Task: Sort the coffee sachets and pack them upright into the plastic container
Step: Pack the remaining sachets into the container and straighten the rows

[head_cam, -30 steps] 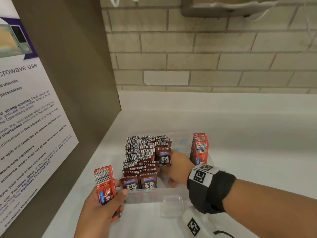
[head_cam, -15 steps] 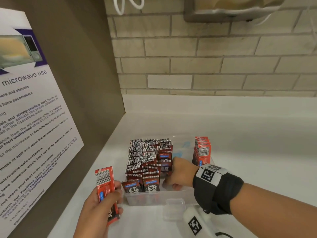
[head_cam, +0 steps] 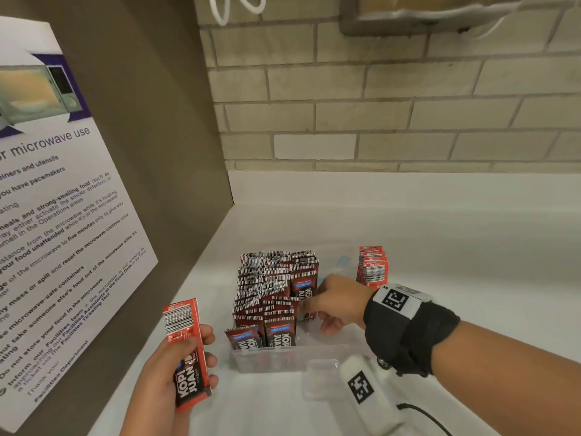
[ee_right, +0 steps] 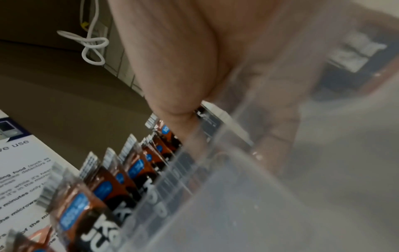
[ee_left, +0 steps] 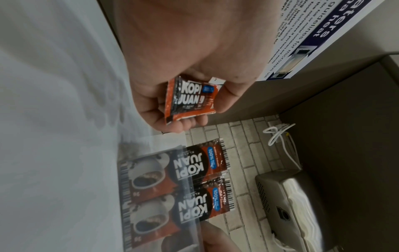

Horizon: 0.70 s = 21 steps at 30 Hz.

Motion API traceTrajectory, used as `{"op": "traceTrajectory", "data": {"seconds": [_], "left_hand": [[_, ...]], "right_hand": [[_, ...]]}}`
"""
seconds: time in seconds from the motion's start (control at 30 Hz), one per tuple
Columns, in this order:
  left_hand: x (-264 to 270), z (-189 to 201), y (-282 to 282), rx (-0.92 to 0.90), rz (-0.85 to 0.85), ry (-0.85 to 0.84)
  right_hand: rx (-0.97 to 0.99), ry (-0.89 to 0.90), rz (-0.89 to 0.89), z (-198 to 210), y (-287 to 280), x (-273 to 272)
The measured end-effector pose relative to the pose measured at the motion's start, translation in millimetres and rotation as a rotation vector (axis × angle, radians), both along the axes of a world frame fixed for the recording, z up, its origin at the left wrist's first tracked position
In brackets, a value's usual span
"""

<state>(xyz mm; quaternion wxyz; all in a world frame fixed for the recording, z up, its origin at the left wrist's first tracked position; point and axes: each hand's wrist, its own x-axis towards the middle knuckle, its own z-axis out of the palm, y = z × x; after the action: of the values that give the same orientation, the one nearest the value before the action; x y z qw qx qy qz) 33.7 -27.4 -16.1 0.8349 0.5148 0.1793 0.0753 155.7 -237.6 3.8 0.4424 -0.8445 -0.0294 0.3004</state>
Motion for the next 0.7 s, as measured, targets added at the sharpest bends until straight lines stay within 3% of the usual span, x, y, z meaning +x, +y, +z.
{"op": "traceTrajectory", "data": {"seconds": [0.4,0.6,0.7], "left_hand": [[-1.4,6.9,0.8,-0.061,0.019,-0.069],[0.1,25.1,10.3,-0.062,0.025,-0.197],[7.2,40.6,7.0,0.025,-0.009,-0.230]], "right_hand": [[-0.060,-0.019,0.037,16.2,-10.0,-3.2],[-0.382,-0.408,0.043,56.2,-25.6,-18.4],[-0.262,-0.616,-0.012,71.3,-28.0,-30.3]]}}
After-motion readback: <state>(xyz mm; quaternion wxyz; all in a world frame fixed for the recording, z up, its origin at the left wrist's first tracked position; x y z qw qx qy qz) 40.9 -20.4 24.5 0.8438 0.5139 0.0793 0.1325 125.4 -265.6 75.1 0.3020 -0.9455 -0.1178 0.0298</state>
